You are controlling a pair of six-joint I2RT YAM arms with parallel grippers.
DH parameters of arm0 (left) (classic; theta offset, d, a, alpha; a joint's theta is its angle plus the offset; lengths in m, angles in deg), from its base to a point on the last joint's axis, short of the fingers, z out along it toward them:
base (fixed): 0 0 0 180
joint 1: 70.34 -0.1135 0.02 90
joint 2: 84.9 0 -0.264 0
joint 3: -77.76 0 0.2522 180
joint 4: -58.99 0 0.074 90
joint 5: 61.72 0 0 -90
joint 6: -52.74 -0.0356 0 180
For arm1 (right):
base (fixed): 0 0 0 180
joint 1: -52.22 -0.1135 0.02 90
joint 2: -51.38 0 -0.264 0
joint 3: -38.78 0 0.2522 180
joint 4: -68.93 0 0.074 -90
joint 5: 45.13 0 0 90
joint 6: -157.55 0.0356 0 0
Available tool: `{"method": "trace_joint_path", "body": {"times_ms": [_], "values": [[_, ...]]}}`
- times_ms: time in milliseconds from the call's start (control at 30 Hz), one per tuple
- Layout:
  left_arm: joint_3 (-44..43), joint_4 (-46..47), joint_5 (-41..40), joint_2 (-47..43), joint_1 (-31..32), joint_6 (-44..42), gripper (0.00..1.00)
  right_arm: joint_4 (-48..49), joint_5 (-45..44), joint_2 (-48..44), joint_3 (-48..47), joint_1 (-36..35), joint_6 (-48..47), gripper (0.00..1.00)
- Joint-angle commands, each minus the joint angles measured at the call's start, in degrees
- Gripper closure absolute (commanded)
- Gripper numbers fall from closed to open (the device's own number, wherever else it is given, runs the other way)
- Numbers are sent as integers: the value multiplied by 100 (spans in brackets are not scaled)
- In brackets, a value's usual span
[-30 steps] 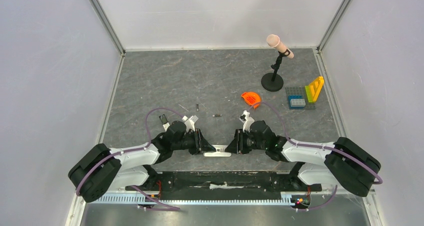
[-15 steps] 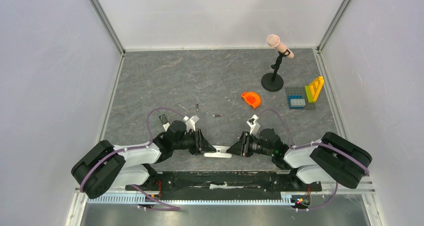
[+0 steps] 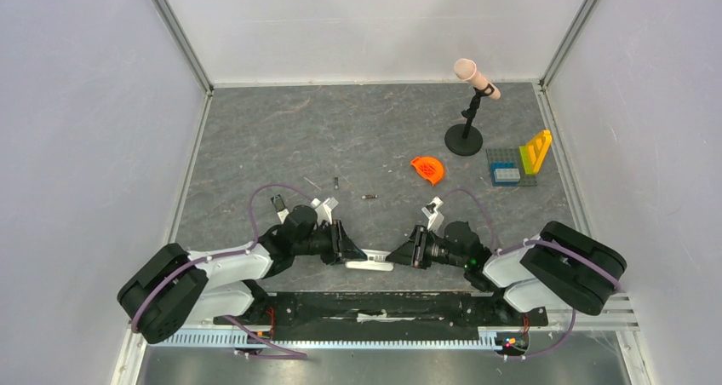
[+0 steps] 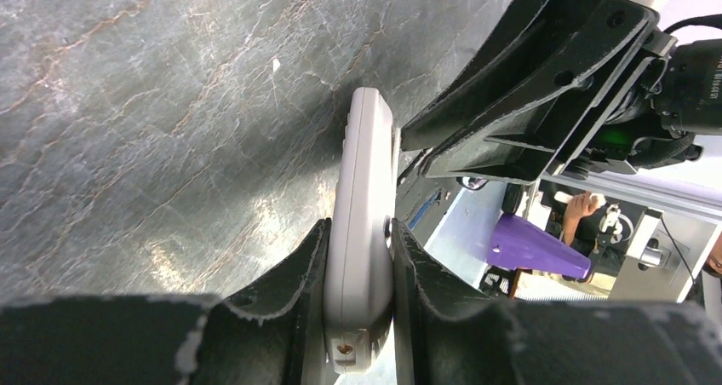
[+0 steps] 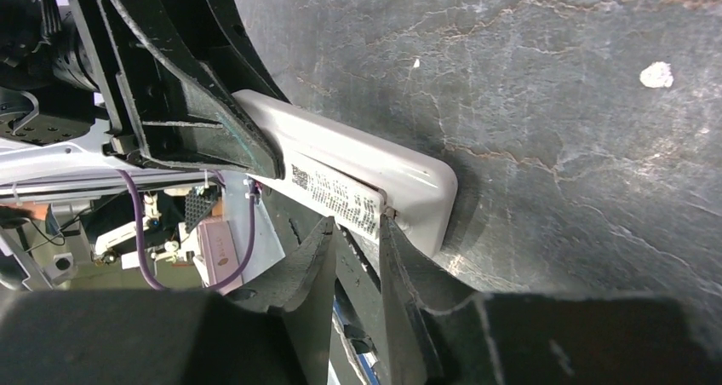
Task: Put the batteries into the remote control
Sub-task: Remove the battery cover from the remote control.
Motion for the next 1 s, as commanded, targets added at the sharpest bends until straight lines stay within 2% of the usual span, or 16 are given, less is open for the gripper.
{"method": "trace_joint_path", "body": {"times_ms": [0,267,333,433,600,700,833,967], "values": [[-115,-888,-963,39,107,-493,98,1597,778,-520,-461,-184,299,75],[-218,-1458,-1116,-161,107,-707,98,-153,247,-1005,-797,-100,-478,75],[-254,-1544,-1140,-190,112,-750,98,-1053,-160,-1135,-992,-70,-963,75],[-280,-1628,-1182,-213,107,-774,98,-2566,-1246,-1375,-1326,-61,-1666,74],[-316,-1740,-1267,-155,104,-785,98,-3447,-2384,-1545,-1669,-12,-2216,71],[-348,-1763,-1256,-116,108,-802,98,-3735,-2586,-1442,-1851,-4,-2361,66],[-407,-1820,-1206,-104,107,-895,98,-4310,-2845,-1331,-2112,-10,-2504,52],[-546,-1900,-964,-211,107,-1202,98,-4393,-2346,-1545,-2174,-8,-2971,41]]}}
